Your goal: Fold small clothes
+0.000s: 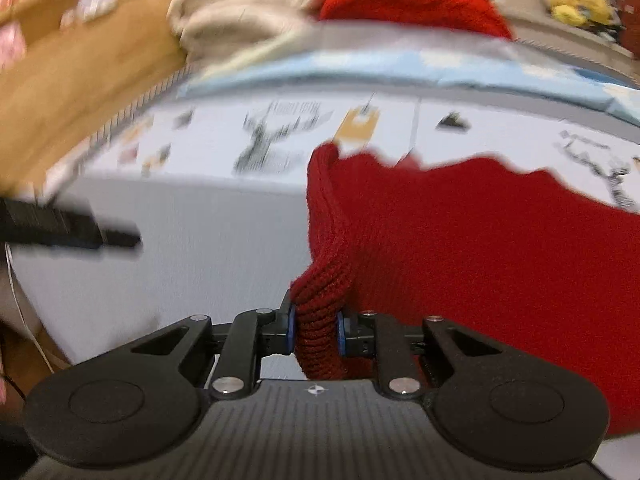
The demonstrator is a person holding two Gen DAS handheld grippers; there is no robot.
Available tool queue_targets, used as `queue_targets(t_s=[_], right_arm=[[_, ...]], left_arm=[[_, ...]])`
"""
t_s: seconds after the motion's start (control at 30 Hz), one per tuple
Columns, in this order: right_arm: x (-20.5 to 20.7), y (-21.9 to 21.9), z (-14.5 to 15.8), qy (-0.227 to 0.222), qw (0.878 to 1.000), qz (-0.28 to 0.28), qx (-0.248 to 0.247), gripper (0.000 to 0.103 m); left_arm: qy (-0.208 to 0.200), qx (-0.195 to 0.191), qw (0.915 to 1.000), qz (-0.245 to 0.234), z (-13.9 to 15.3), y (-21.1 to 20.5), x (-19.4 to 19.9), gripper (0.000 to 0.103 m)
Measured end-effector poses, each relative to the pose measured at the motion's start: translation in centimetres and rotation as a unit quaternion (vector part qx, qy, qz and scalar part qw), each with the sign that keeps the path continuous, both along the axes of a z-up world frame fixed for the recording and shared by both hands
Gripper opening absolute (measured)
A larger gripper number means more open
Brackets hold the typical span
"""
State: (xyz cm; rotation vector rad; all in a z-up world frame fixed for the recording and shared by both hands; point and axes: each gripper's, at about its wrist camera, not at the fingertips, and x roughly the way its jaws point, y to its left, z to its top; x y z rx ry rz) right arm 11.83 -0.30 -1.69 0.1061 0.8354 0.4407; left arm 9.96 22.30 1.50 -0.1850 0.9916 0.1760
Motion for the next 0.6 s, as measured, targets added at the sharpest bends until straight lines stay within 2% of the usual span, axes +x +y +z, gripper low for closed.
queue_targets(t_s=[0.1, 0.23, 0.4, 0.47, 0.53, 0.6], right_arm=[[0.5, -5.1, 2.4, -0.022, 0.998, -0.050, 0.039, 0.018], [0.2, -12.8, 4.4, -0.044, 0.989, -0.123, 0.070, 0.017], [-1.7, -23.0, 4.2, -0.044, 0.972, -0.220, 0.073, 0.017], [-2.7, -26.6, 2.8, -0.017, 0.962, -0.264, 0.062, 0.017], [-3.0, -29.8, 0.6, 0.038, 0.952, -0.299, 0.056, 0.017], [-3.0, -32.7, -2.2, 0.113, 0.935, -0.332, 0.057, 0.020]], left_arm=[[-0.001, 0.001, 0.9999, -0.014, -0.2, -2.0, 0.9, 0.054], [-0.002, -0.005, 0.9994, -0.034, -0.4, -5.4, 2.3, 0.054], [-0.004, -0.008, 0.9972, -0.075, -1.0, -10.8, 4.3, 0.054], [-0.003, -0.008, 0.9955, -0.094, -1.5, -13.3, 5.1, 0.054], [-0.002, -0.002, 0.9931, -0.117, -2.0, -16.0, 5.6, 0.054], [-0.001, 0.006, 0.9905, -0.137, -2.5, -18.1, 5.9, 0.054]])
